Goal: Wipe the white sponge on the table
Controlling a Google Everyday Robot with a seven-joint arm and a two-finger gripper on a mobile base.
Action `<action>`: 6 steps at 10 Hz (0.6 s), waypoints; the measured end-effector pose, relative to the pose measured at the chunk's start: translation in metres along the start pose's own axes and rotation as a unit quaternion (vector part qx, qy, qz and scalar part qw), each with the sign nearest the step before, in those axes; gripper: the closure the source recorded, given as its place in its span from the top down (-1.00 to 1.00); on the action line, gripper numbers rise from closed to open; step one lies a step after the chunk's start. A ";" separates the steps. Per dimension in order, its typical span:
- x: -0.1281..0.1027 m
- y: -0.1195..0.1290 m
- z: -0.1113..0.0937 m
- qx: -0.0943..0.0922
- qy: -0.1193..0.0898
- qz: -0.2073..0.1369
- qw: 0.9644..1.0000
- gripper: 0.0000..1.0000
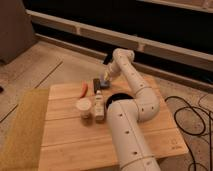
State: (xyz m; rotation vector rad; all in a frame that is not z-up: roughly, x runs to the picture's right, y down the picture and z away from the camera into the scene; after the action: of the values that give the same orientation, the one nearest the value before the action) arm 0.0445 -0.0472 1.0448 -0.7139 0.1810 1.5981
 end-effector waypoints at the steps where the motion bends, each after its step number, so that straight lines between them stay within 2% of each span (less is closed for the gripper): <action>1: 0.003 -0.004 0.001 0.000 0.005 0.005 1.000 -1.00; 4: 0.009 -0.013 -0.012 0.012 0.015 0.009 1.000 -1.00; 6: 0.019 -0.019 -0.018 0.024 0.030 0.004 0.999 -1.00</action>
State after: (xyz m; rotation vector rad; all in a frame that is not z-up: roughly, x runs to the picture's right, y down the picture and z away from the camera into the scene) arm 0.0684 -0.0368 1.0261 -0.7263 0.2654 1.5757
